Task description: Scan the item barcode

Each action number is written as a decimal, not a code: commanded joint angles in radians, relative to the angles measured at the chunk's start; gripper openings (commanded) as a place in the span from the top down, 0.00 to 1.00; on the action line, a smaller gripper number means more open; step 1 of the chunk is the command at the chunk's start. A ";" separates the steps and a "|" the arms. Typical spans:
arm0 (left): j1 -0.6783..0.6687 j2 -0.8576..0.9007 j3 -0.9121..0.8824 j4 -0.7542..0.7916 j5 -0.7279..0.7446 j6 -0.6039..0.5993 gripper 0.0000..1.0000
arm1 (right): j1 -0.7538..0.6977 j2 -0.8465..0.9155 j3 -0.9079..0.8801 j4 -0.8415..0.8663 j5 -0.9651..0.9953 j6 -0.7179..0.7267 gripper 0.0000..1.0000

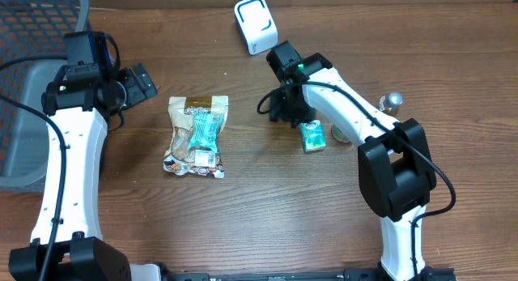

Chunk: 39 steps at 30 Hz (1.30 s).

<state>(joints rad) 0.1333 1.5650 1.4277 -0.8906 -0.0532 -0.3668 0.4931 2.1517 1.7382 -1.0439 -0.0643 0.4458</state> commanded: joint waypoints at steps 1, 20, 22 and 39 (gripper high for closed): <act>0.008 0.005 0.008 0.005 -0.006 0.004 0.00 | 0.015 0.003 -0.005 0.098 -0.385 0.007 0.42; 0.008 0.005 0.008 0.005 -0.006 0.004 0.01 | 0.189 0.003 -0.005 0.261 -0.433 0.367 0.27; 0.008 0.005 0.008 0.005 -0.006 0.004 0.00 | 0.207 0.003 -0.005 0.261 -0.398 0.418 0.33; 0.008 0.005 0.008 0.005 -0.006 0.004 0.00 | 0.293 0.004 -0.039 0.288 -0.179 0.687 0.45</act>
<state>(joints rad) 0.1333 1.5654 1.4277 -0.8902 -0.0532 -0.3668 0.7746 2.1517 1.7256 -0.7658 -0.2985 1.0454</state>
